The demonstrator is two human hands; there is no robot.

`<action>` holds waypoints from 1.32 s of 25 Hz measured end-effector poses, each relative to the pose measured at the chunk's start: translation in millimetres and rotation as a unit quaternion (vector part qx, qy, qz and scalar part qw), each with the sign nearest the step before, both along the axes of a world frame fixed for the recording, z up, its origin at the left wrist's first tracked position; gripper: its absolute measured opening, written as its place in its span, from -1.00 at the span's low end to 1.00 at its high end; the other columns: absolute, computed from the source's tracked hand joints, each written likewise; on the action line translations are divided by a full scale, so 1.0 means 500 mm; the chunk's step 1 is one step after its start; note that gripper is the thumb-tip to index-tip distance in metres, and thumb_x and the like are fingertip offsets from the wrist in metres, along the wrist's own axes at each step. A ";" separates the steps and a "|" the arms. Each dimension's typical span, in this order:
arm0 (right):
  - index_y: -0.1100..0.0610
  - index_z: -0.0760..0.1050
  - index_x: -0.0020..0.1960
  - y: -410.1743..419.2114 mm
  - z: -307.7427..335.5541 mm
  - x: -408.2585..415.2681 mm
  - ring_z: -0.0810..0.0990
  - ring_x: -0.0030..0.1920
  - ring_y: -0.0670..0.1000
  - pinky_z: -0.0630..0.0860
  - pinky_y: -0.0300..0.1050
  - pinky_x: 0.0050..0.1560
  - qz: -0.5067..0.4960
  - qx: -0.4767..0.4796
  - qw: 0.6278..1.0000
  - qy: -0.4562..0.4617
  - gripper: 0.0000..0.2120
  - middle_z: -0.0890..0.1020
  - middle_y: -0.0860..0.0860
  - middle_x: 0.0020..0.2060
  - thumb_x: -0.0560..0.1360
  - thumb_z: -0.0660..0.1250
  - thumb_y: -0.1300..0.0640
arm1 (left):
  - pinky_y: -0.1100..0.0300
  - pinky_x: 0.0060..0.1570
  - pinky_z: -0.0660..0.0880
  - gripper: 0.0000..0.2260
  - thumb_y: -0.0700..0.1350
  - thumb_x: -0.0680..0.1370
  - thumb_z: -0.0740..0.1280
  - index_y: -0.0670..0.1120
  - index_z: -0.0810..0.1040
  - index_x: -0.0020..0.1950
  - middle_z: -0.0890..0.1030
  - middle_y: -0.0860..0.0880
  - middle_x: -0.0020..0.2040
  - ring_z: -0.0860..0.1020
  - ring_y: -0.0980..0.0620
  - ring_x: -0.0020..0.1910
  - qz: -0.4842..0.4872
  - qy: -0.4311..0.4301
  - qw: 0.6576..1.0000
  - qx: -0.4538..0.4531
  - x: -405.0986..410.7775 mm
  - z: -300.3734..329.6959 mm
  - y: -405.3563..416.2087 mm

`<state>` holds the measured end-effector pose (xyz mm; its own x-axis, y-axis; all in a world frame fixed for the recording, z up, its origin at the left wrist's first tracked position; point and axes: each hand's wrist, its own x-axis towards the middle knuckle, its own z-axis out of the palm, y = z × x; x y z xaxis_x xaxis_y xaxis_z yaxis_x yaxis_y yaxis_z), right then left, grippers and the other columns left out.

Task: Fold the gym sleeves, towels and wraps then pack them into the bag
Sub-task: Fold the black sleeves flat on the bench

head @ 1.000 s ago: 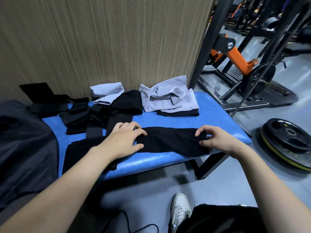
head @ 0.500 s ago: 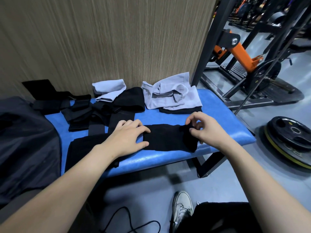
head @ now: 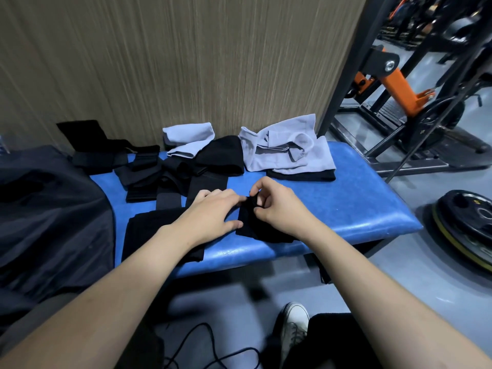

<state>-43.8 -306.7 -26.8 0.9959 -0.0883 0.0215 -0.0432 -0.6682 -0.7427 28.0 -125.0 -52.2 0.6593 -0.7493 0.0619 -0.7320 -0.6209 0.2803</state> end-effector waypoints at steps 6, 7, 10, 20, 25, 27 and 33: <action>0.18 0.39 0.13 0.013 -0.005 -0.006 0.60 -0.24 0.07 0.60 -0.06 -0.24 0.012 0.246 0.967 0.071 -0.74 0.59 0.17 -0.11 0.51 0.37 0.35 | 0.19 0.24 0.20 -0.52 -0.15 0.55 0.30 0.16 0.28 0.41 0.55 0.19 0.18 0.45 0.16 0.16 0.016 0.055 0.996 -0.069 0.004 -0.001 0.004; 0.21 0.38 0.14 0.008 0.001 -0.008 0.64 -0.21 0.11 0.62 -0.05 -0.20 0.004 0.298 0.951 0.080 -0.77 0.60 0.23 -0.08 0.54 0.33 0.36 | 0.20 0.20 0.18 -0.55 -0.22 0.56 0.22 0.19 0.35 0.38 0.55 0.20 0.20 0.45 0.15 0.18 0.016 0.048 0.997 -0.063 0.007 0.001 0.005; 0.24 0.42 0.10 -0.028 0.015 -0.014 0.67 -0.16 0.18 0.62 0.00 -0.16 -0.024 0.356 0.932 0.063 -0.87 0.64 0.23 -0.09 0.57 0.27 0.37 | 0.19 0.17 0.15 -0.69 -0.10 0.64 0.15 0.21 0.52 0.28 0.53 0.23 0.23 0.43 0.15 0.25 0.017 0.036 0.998 -0.042 0.006 0.005 0.002; 0.02 0.55 0.14 -0.150 -0.013 -0.035 0.50 -0.25 0.00 0.47 -0.14 -0.11 -0.059 0.173 0.980 0.084 -0.70 0.58 0.01 -0.02 0.48 0.45 0.28 | 0.19 0.20 0.18 -0.67 0.26 0.51 0.33 0.17 0.47 0.20 0.44 0.17 0.13 0.40 0.14 0.17 0.028 0.020 0.998 -0.044 -0.012 -0.003 -0.012; 0.01 0.56 0.18 -0.144 -0.012 -0.026 0.48 -0.28 -0.01 0.47 -0.24 -0.21 -0.029 0.210 0.974 0.076 -0.65 0.53 0.03 0.02 0.49 0.41 0.34 | 0.12 0.25 0.20 -0.72 0.19 0.54 0.34 0.14 0.40 0.19 0.42 0.20 0.26 0.41 0.13 0.23 0.030 0.079 0.993 -0.088 0.007 -0.011 -0.029; 0.02 0.55 0.19 -0.136 -0.011 -0.025 0.48 -0.28 0.01 0.44 -0.26 -0.24 -0.016 0.199 0.977 0.082 -0.66 0.53 0.05 -0.07 0.50 0.40 0.34 | 0.11 0.27 0.20 -0.59 0.18 0.54 0.35 0.16 0.35 0.34 0.48 0.23 0.29 0.39 0.13 0.26 0.036 0.112 0.989 -0.089 0.018 -0.007 -0.039; 0.01 0.55 0.16 -0.140 -0.006 -0.023 0.44 -0.38 -0.06 0.41 -0.30 -0.28 0.020 0.098 0.989 0.106 -0.72 0.49 0.01 -0.21 0.52 0.38 0.29 | 0.11 0.14 0.20 -0.65 0.10 0.52 0.39 0.21 0.41 0.27 0.49 0.16 0.09 0.38 0.06 0.13 0.026 0.091 0.993 -0.067 0.023 -0.002 -0.055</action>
<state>-55.3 -376.5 -29.9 0.9791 -0.0299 -0.2011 -0.1874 -0.5167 -0.8354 39.3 -152.5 -53.4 0.7063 -0.7070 0.0345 -0.6297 -0.6053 0.4870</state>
